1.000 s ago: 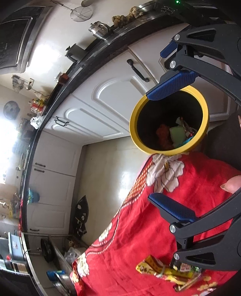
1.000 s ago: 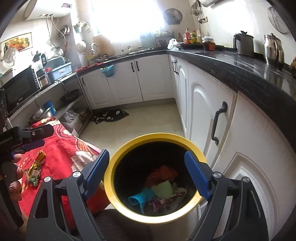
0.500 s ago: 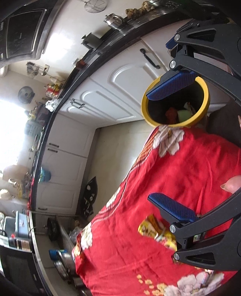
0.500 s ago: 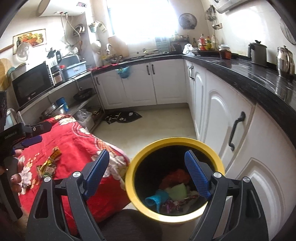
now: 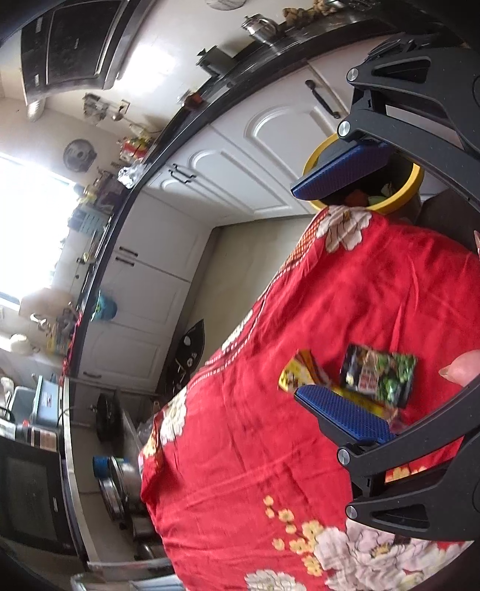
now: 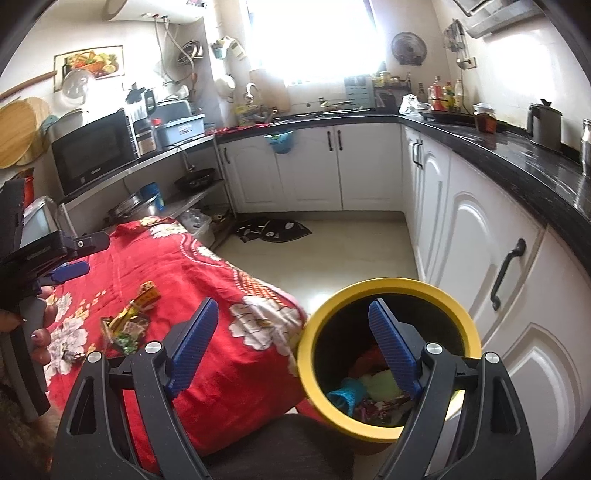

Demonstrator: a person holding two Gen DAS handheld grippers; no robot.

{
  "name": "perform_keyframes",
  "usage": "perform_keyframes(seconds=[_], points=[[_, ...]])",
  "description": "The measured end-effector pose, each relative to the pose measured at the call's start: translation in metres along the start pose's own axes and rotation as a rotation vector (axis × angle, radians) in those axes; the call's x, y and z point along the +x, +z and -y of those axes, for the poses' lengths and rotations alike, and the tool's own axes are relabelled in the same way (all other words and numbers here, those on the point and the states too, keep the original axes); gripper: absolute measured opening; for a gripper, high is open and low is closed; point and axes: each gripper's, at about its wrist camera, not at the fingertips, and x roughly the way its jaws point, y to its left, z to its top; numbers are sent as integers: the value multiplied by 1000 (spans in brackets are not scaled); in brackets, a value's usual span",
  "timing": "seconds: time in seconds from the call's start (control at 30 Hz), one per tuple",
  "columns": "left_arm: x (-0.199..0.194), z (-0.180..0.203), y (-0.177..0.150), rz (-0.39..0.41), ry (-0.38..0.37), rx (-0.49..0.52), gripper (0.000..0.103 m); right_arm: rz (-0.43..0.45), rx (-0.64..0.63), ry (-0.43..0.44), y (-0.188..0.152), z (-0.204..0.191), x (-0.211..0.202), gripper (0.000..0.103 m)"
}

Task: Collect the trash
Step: 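Move both open grippers back toward the remaining wrappers on the bed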

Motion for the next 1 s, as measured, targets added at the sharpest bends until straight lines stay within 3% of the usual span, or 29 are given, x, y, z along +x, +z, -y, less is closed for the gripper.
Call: perform_keyframes(seconds=[0.6,1.0], points=[[-20,-45,-4,16,92,-22,92,-53,-137,164,-7,-85,16,81],[-13,-91,-17,-38,165,-80,92,-112,-198,249,-8,-126,43,81]])
